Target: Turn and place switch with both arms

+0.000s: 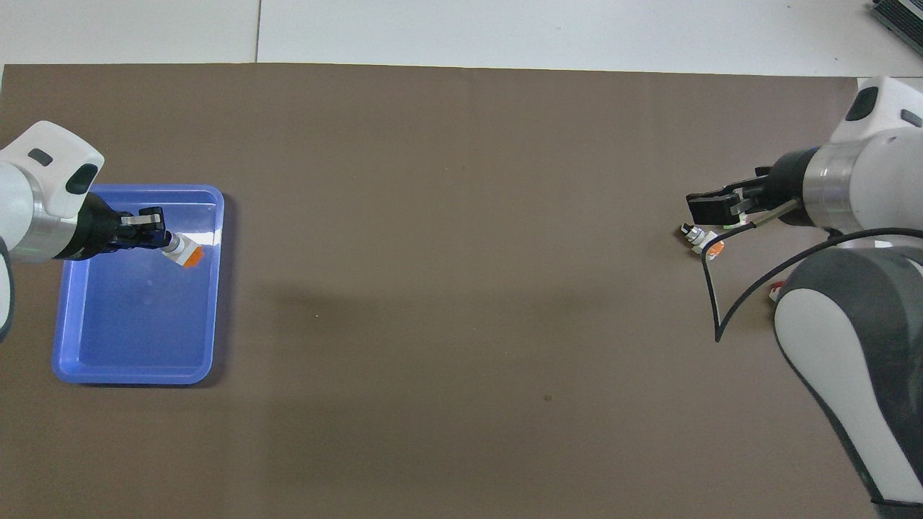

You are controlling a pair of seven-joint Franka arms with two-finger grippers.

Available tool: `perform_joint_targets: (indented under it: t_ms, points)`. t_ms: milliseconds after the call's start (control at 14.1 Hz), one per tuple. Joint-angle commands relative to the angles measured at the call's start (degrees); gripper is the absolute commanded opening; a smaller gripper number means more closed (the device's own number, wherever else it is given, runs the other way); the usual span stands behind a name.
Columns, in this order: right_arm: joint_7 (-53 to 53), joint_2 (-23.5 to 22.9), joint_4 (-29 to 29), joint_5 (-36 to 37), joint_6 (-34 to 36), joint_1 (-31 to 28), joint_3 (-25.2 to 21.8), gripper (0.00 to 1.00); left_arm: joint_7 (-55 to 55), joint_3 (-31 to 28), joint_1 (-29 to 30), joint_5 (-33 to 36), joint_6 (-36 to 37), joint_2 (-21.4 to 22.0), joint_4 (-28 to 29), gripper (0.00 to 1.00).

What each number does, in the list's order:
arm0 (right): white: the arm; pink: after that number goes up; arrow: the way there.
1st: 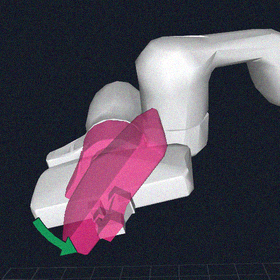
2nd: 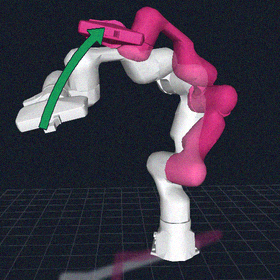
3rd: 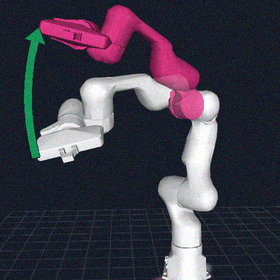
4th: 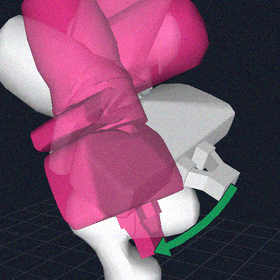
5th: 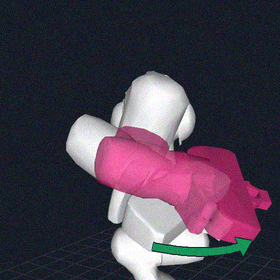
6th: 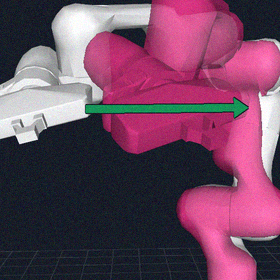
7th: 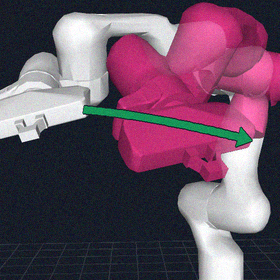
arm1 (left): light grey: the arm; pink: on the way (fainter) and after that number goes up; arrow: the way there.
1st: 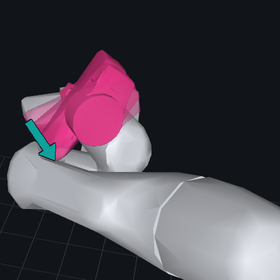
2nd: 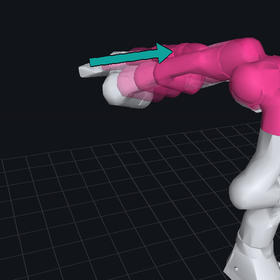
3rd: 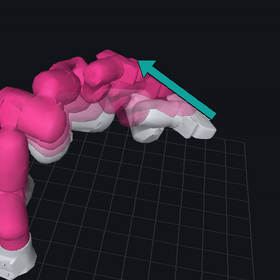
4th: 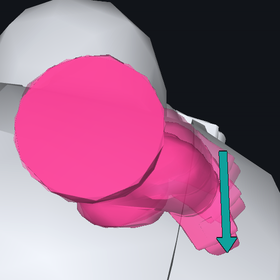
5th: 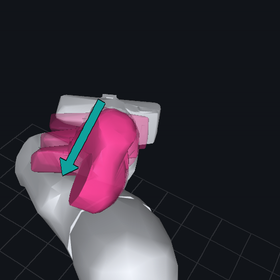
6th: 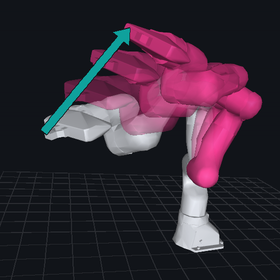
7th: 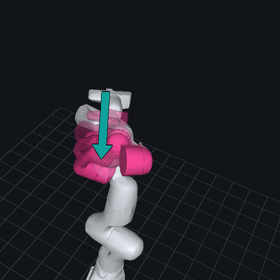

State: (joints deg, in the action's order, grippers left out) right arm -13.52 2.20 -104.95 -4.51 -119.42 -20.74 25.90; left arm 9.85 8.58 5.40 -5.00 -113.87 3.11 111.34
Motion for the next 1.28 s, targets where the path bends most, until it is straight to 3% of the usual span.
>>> perform_joint_targets:
  t_ms: [0,142,355,497,710,923,1207]
  points:
    - [13.3,0.6,1.6,4.1,2.7,-1.0,0.8,1.0,-4.0,0.4,2.4,1.2,-7.7,2.6,6.8,0.0]
    - [19.8,0.5,5.7,4.3,8.9,-1.1,0.6,1.0,-8.2,0.4,5.0,1.2,-13.0,2.7,10.5,0.0]
    - [20.9,0.8,11.8,4.0,18.8,-1.1,-3.4,1.0,-15.2,0.4,9.8,1.2,-20.0,1.2,13.4,0.0]
    - [21.0,0.7,14.1,5.2,23.9,5.6,-10.6,1.0,-17.8,0.5,11.7,1.2,-23.3,0.9,15.9,0.0]
    - [19.4,0.0,19.2,5.5,31.1,19.2,-27.4,1.0,-19.6,0.5,12.6,1.2,-28.3,1.1,20.9,0.0]
    - [19.1,-1.1,17.8,5.4,31.5,20.9,-29.3,1.0,-22.2,0.4,12.8,1.2,-32.7,1.9,24.9,0.0]
    - [19.1,1.4,12.1,6.1,30.4,22.2,-29.5,1.0,-24.6,0.4,14.6,1.2,-33.3,2.0,25.9,0.0]
